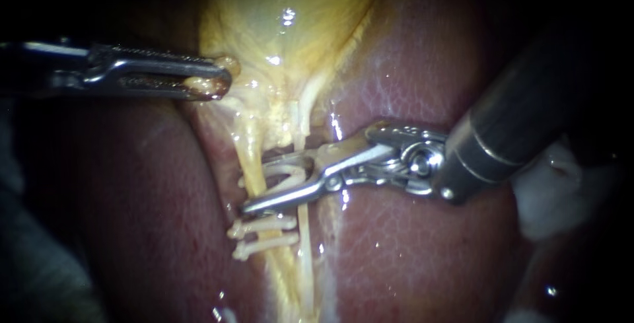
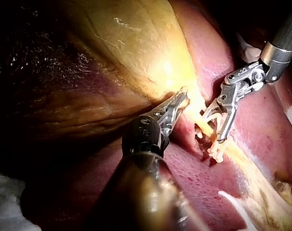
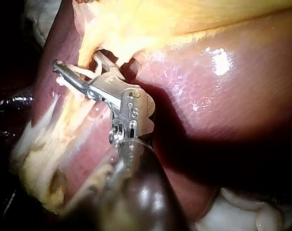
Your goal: Clipping third clip left tube
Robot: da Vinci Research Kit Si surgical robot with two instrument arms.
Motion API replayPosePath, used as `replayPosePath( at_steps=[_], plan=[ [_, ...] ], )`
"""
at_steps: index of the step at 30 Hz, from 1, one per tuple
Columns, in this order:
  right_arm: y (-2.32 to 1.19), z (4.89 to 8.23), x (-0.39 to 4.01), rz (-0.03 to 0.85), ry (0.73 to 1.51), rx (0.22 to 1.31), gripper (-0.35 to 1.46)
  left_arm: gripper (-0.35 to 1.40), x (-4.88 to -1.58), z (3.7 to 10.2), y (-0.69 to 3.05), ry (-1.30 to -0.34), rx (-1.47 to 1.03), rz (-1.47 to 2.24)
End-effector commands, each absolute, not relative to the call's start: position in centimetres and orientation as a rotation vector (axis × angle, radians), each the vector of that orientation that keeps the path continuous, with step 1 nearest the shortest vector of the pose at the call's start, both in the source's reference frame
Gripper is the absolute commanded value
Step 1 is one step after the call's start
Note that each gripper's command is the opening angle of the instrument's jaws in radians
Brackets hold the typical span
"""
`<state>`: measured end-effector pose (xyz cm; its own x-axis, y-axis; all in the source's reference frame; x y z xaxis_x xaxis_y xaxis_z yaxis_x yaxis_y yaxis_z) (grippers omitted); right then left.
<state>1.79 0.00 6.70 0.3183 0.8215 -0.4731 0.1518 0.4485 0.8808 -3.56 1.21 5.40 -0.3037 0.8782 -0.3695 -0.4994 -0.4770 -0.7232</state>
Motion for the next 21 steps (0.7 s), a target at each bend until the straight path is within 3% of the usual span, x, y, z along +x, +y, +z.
replayPosePath(
  at_steps=[1,9,21],
  plan=[
    [-0.01,6.69,1.81,0.571,1.200,1.047,0.48,-0.35,-3.56,5.40,1.21,-0.610,-0.950,1.903],
    [-0.03,6.58,1.96,0.593,1.270,1.080,0.47,-0.35,-3.57,5.40,1.21,-0.610,-0.950,1.902],
    [0.26,6.14,1.91,0.617,1.295,1.112,0.45,-0.35,-3.57,5.41,1.20,-0.609,-0.951,1.903]
  ],
)
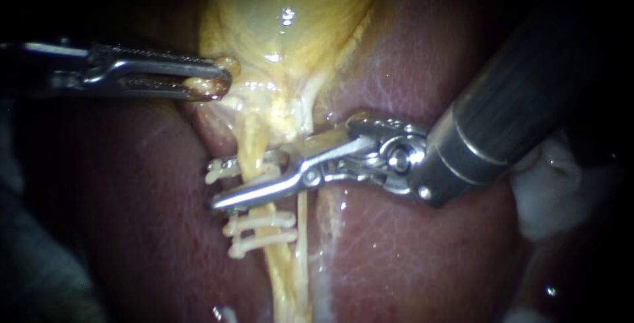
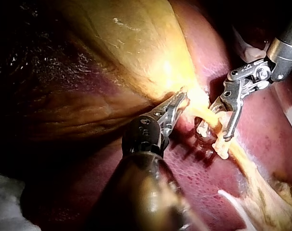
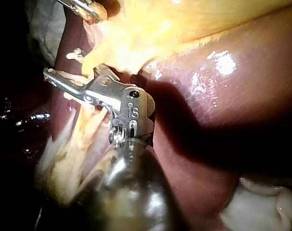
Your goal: Clipping third clip left tube
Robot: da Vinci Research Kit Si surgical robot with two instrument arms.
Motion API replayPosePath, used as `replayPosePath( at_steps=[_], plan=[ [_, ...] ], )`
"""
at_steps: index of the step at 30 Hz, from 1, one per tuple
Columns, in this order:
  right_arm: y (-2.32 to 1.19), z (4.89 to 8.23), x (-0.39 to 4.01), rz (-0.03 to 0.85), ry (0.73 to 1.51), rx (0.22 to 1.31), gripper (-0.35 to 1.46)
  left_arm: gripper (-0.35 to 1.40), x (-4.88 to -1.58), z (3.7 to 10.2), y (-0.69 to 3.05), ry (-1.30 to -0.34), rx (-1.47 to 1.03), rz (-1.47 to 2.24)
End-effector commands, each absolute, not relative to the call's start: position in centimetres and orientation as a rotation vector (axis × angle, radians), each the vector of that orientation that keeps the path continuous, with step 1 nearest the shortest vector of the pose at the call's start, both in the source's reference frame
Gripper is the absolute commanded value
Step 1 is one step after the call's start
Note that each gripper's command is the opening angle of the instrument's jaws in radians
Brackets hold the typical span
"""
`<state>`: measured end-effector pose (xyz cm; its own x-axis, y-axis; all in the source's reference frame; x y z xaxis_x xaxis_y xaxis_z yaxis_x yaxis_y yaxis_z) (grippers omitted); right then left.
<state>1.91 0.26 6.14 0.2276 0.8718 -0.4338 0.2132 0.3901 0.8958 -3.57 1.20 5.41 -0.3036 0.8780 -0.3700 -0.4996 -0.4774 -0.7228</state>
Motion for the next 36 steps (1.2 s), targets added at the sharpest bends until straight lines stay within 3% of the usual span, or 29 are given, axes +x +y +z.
replayPosePath(
  at_steps=[1,8,18,20,24,36],
  plan=[
    [0.27,6.11,1.91,0.621,1.295,1.111,0.44,-0.35,-3.57,5.41,1.20,-0.609,-0.951,1.903],
    [0.30,6.00,1.86,0.627,1.299,1.115,0.27,-0.35,-3.57,5.41,1.20,-0.609,-0.951,1.903],
    [0.29,5.98,1.82,0.667,1.274,1.154,-0.18,-0.35,-3.57,5.41,1.20,-0.609,-0.950,1.903],
    [0.29,5.98,1.82,0.671,1.271,1.158,-0.34,-0.35,-3.57,5.41,1.20,-0.609,-0.951,1.903],
    [0.29,5.98,1.81,0.743,1.223,1.223,-0.35,-0.35,-3.57,5.41,1.20,-0.609,-0.951,1.903],
    [0.28,6.03,1.80,0.741,1.223,1.220,-0.35,-0.35,-3.57,5.41,1.20,-0.609,-0.951,1.903]
  ],
)
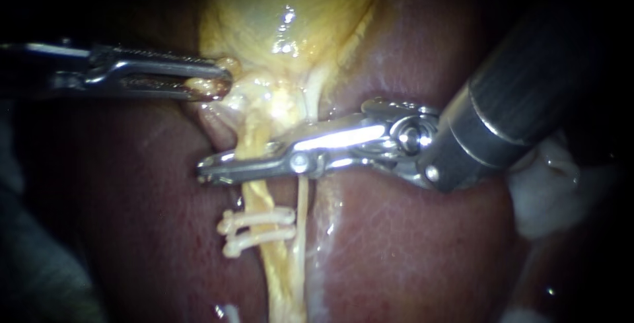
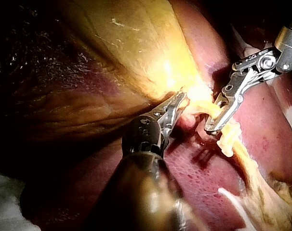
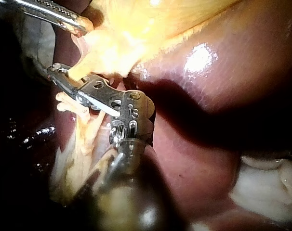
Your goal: Clipping third clip left tube
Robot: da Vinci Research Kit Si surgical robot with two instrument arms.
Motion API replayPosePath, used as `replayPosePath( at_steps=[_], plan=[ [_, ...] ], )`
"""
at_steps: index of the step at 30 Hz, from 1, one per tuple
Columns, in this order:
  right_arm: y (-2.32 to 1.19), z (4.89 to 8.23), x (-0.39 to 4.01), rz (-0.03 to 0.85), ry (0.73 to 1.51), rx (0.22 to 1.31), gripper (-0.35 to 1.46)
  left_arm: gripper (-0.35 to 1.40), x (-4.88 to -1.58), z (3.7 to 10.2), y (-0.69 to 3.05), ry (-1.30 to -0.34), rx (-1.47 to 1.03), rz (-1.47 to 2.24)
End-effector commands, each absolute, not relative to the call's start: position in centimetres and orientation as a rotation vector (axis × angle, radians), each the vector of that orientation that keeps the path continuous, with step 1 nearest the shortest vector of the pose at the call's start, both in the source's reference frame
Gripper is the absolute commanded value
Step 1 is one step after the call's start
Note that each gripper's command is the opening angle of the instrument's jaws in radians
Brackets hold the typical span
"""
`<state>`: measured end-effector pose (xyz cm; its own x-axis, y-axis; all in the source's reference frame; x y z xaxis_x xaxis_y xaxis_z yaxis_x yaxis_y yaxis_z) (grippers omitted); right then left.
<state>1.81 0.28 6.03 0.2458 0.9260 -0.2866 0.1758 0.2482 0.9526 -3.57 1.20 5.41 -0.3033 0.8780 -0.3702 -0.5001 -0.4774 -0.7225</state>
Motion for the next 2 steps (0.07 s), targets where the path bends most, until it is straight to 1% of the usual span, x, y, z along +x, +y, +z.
replayPosePath(
  at_steps=[1,2],
  plan=[
    [0.28,6.04,1.80,0.741,1.223,1.220,-0.35,-0.35,-3.57,5.41,1.21,-0.609,-0.951,1.903],
    [0.27,6.04,1.81,0.743,1.223,1.218,-0.32,-0.35,-3.57,5.41,1.21,-0.609,-0.951,1.903]
  ],
)
